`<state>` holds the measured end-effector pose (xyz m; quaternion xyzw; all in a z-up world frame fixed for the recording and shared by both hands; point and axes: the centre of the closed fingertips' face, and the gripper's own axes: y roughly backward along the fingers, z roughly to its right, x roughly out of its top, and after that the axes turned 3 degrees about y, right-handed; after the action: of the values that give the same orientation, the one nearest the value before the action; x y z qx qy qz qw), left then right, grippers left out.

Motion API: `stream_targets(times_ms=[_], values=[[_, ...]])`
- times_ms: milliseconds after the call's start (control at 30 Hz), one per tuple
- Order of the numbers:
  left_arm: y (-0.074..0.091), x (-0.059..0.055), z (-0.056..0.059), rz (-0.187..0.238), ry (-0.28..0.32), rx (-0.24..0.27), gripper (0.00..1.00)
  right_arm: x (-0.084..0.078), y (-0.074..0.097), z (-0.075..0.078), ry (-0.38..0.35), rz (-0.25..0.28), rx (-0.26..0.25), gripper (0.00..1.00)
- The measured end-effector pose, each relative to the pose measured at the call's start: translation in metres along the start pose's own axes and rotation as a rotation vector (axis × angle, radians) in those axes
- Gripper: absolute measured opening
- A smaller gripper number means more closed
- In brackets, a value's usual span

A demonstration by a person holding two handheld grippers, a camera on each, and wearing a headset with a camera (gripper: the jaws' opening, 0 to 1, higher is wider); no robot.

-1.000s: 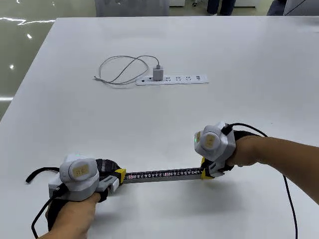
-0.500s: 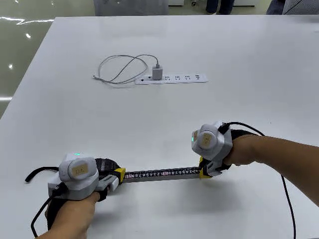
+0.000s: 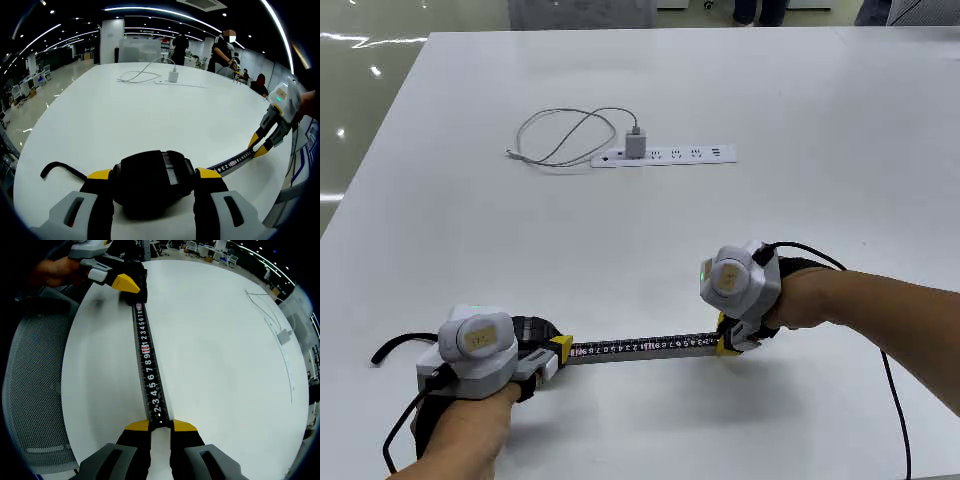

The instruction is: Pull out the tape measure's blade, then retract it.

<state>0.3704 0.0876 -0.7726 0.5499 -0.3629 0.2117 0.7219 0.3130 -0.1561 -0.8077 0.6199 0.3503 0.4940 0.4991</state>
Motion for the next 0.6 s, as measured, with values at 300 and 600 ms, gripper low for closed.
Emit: stream_targets(times_ms=[300, 600], values=[[-0.0004, 0.0002, -0.0001, -0.003, 0.001, 0.001, 0.61, 0.0026, -0.0006, -0.0002, -0.007, 0.005, -0.002, 0.1], [-0.0003, 0.0003, -0.0007, -0.003, 0.003, 0.001, 0.61, 0.0059, -0.001, -0.0002, -0.009, 0.002, -0.005, 0.1]])
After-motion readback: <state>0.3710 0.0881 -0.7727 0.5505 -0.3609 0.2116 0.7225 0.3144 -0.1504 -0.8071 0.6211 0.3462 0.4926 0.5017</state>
